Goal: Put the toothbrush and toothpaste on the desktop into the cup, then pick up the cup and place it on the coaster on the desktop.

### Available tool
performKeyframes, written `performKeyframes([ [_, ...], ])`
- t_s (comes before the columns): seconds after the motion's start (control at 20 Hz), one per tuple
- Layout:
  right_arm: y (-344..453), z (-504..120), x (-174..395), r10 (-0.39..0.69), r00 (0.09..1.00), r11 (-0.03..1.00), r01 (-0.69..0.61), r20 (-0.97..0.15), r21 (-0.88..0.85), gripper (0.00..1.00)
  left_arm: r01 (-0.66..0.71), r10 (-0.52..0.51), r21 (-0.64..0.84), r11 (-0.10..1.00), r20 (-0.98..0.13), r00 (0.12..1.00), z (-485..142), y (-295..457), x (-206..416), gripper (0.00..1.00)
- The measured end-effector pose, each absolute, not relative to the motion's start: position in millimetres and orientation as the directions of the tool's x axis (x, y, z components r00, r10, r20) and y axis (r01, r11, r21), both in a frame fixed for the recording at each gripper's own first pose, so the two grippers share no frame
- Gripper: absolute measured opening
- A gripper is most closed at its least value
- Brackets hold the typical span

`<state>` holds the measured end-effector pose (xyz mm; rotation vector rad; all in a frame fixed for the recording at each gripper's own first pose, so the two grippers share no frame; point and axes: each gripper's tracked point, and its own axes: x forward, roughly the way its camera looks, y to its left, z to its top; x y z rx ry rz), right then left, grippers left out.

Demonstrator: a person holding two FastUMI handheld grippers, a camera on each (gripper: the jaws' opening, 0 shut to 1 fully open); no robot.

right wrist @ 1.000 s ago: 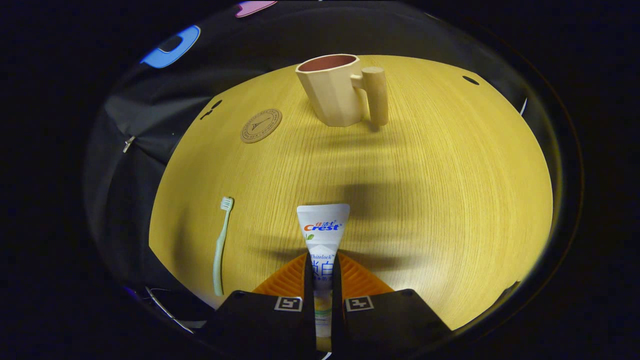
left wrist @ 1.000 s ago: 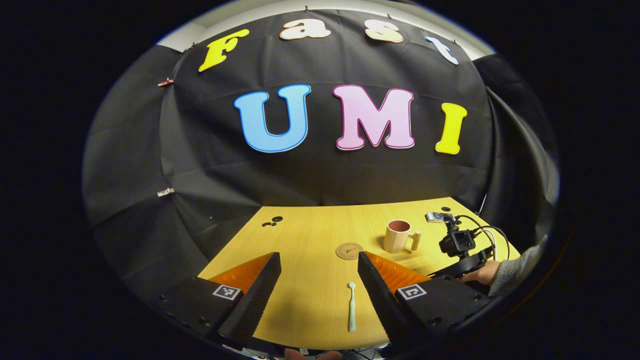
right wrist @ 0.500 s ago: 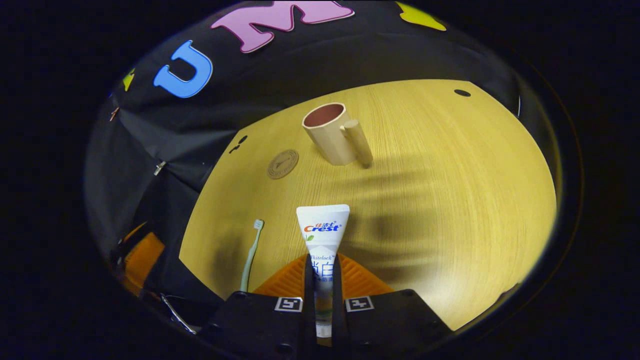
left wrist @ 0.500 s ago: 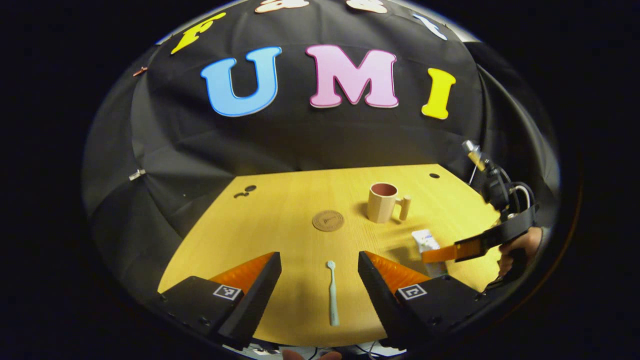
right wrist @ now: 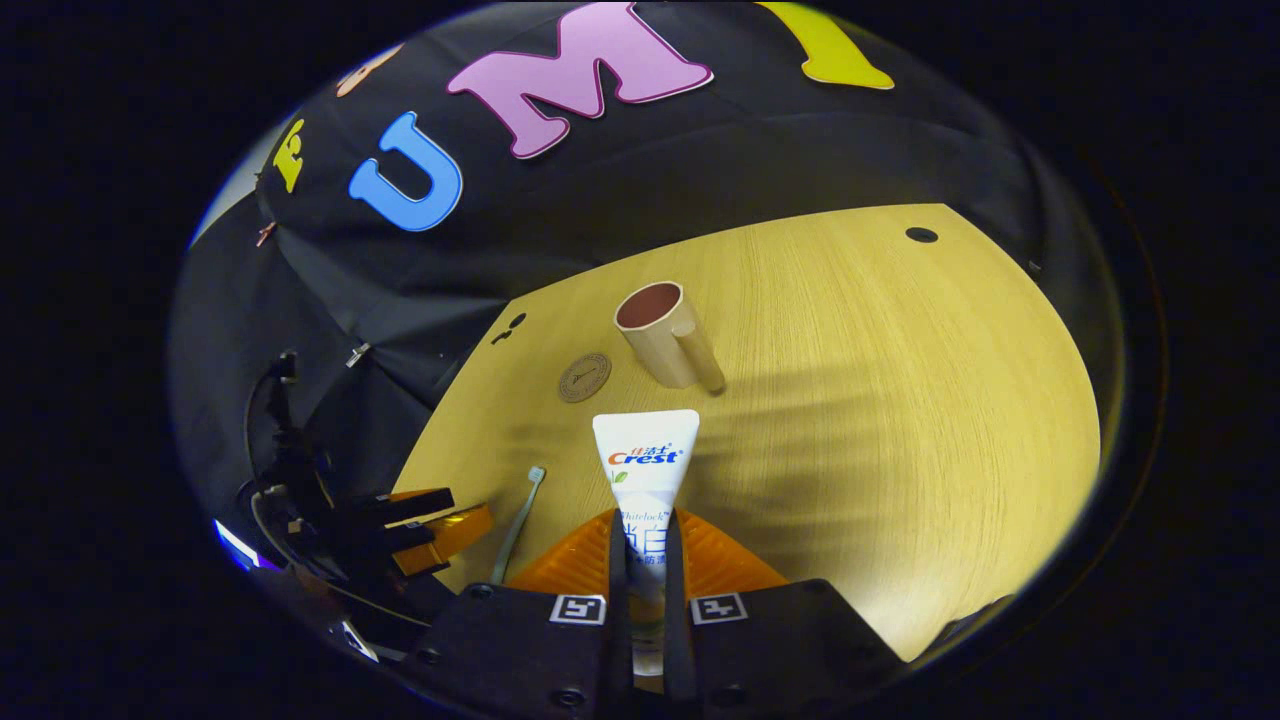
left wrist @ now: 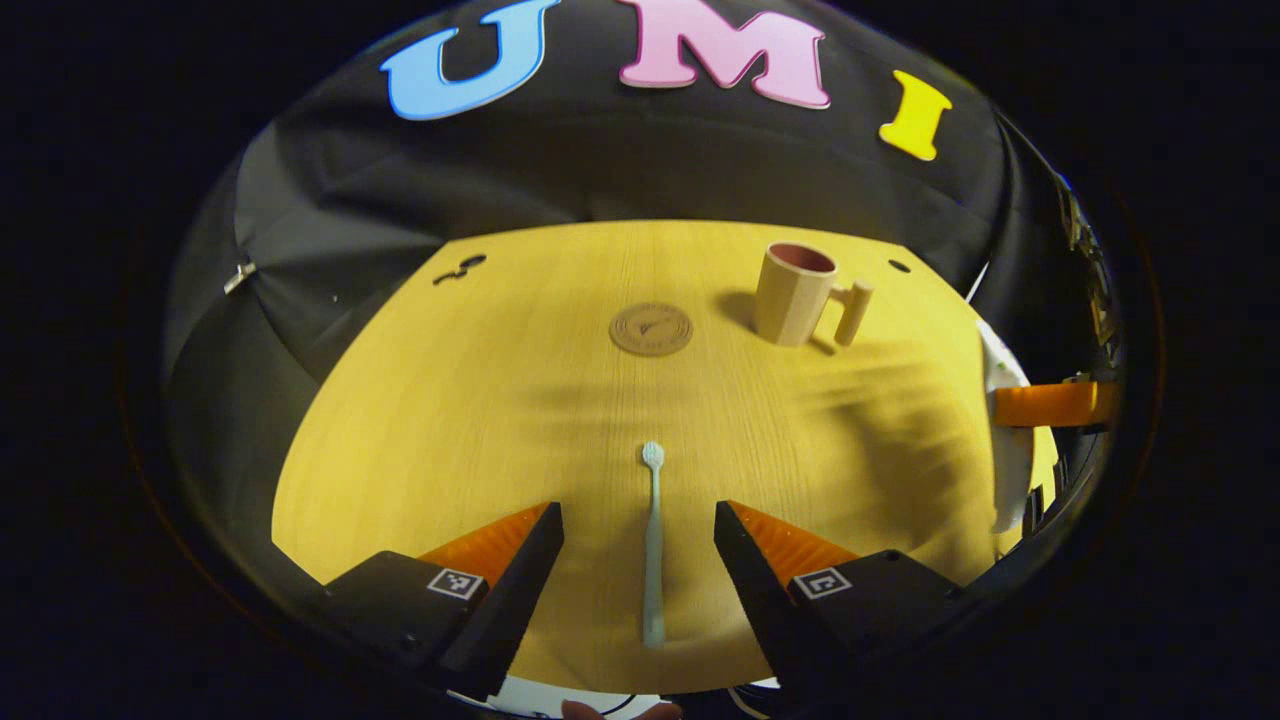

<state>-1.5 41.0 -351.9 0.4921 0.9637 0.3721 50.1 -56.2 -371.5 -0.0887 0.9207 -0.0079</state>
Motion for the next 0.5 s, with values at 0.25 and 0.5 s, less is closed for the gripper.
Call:
performKeyframes([
  [0.25, 22, -357, 3, 0.507, 0.524, 0.829, -0.077, -0.685, 0.554, 0.16, -0.037, -0.062, -0.093, 0.995, -0.864, 0.5, -413, -62, 46, 0.96],
  [0.5, 6, -361, 4, 0.5, 0.522, 0.832, -0.067, -0.691, 0.551, 0.16, -0.002, -0.058, -0.067, 0.998, -0.878, 0.475, -426, -64, 54, 0.95],
])
